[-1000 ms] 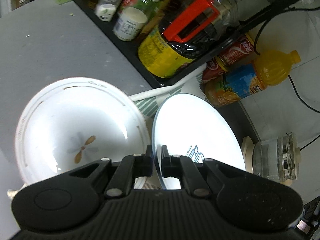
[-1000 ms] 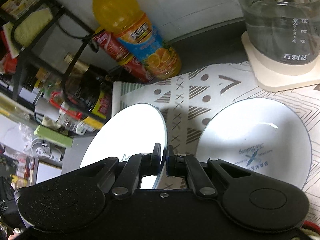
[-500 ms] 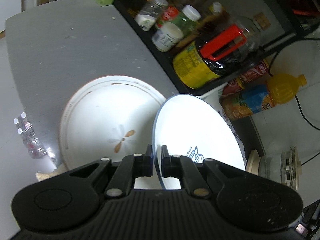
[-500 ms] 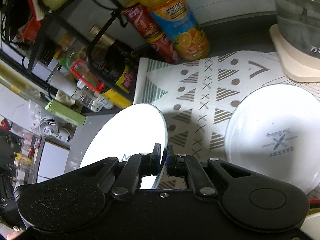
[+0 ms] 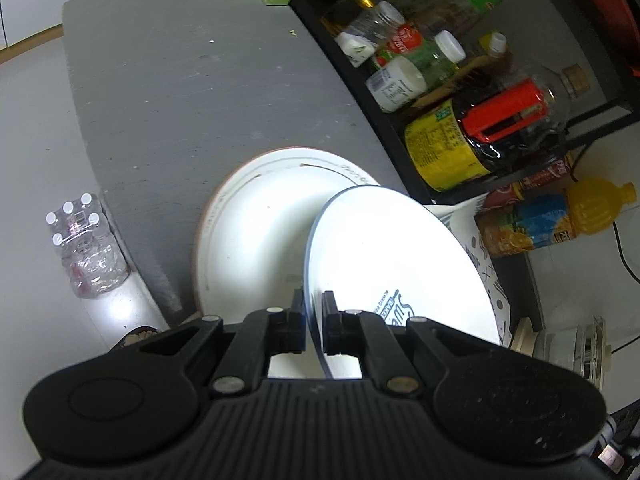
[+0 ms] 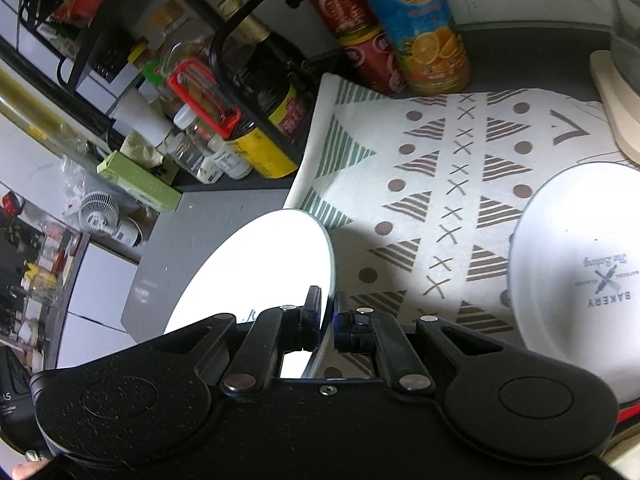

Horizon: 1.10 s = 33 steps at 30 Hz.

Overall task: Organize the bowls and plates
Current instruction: 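Lower the 'Sweet' plate onto the flower-pattern plate and open both grippers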

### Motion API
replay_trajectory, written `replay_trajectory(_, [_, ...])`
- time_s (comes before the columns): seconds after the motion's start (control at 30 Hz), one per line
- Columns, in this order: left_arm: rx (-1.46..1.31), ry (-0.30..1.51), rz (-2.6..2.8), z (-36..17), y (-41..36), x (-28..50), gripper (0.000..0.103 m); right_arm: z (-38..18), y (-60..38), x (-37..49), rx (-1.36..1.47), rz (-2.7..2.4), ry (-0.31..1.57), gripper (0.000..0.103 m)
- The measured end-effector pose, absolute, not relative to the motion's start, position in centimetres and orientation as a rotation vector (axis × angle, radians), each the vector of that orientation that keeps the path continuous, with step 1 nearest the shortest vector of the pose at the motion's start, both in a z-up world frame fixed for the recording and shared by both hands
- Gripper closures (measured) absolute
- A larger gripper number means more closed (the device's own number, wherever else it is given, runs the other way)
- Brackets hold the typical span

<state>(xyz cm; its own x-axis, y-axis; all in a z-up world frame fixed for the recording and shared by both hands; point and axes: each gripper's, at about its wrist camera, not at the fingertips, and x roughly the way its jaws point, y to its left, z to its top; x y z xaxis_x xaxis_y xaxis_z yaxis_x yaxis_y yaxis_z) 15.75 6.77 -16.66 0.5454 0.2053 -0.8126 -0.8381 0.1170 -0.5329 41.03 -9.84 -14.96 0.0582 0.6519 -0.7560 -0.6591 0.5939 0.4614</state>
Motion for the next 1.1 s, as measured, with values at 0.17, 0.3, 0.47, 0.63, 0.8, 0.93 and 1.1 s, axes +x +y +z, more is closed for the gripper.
replay_trajectory(0.17, [-1.229, 0.65, 0.855, -17.2, 7.2, 15.1, 0.099, -15.2, -8.8, 40.3, -0.036, 0.998, 1.143, 0.097])
replay_trajectory(0.3, [-1.247, 0.656, 0.857, -17.9, 7.4, 14.5, 0.098, -15.5, -8.3, 39.9, -0.055, 1.0, 1.149, 0.097])
replay_trajectory(0.47, [-1.274, 0.669, 0.856, -18.7, 7.8, 14.1, 0.098, -15.8, -7.8, 39.5, -0.082, 0.998, 1.147, 0.097])
replay_trajectory(0.63, [-1.281, 0.68, 0.851, -19.3, 8.0, 14.1, 0.098, -16.0, -7.5, 39.3, -0.099, 0.994, 1.144, 0.097])
replay_trajectory(0.8, [-1.291, 0.684, 0.851, -19.6, 8.3, 14.1, 0.098, -15.9, -7.3, 39.2, -0.11, 0.989, 1.143, 0.097])
replay_trajectory(0.93, [-1.297, 0.692, 0.855, -19.9, 8.4, 14.0, 0.098, -15.9, -7.0, 39.1, -0.124, 0.987, 1.141, 0.097])
replay_trajectory(1.1, [-1.295, 0.699, 0.854, -20.0, 8.6, 13.9, 0.098, -16.2, -6.8, 38.7, -0.127, 0.974, 1.136, 0.098])
